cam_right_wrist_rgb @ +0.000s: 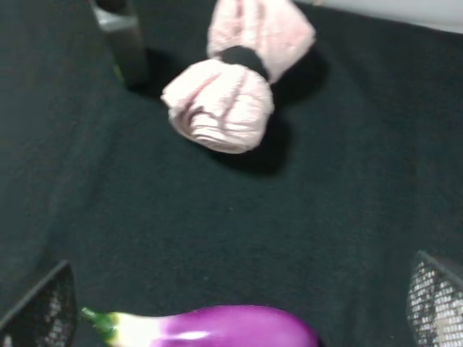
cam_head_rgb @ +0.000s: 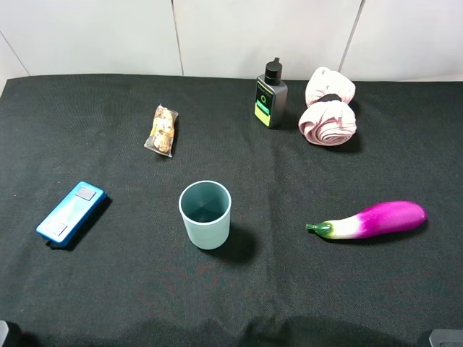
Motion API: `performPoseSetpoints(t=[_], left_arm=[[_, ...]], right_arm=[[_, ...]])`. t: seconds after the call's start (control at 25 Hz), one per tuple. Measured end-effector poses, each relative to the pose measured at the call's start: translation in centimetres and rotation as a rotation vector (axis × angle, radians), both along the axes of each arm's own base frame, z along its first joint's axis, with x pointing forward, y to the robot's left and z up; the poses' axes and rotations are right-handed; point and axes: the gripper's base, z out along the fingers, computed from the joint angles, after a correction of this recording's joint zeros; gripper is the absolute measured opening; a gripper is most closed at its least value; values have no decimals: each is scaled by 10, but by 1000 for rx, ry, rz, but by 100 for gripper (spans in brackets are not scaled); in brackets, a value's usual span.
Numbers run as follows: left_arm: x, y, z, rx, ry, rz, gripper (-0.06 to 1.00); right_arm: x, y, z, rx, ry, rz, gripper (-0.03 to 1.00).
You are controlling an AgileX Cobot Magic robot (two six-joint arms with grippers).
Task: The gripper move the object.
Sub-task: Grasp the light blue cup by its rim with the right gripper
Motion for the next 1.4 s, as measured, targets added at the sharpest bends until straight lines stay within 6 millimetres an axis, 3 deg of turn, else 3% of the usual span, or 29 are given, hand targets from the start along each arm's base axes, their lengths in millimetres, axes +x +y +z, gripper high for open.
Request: performPoseSetpoints(t=[0.44,0.84,1.08,1.4], left_arm=[[0,0,0,0,0,0,93],[0,0,0,0,0,0,93],[0,0,0,0,0,0,93],[0,0,0,0,0,0,93]], right_arm=[[58,21,5,39,121,94,69],[88,77,-12,-68,218,314,69],[91,113,-37,-110,308,424,69],[79,156,-63,-158,412,549,69]])
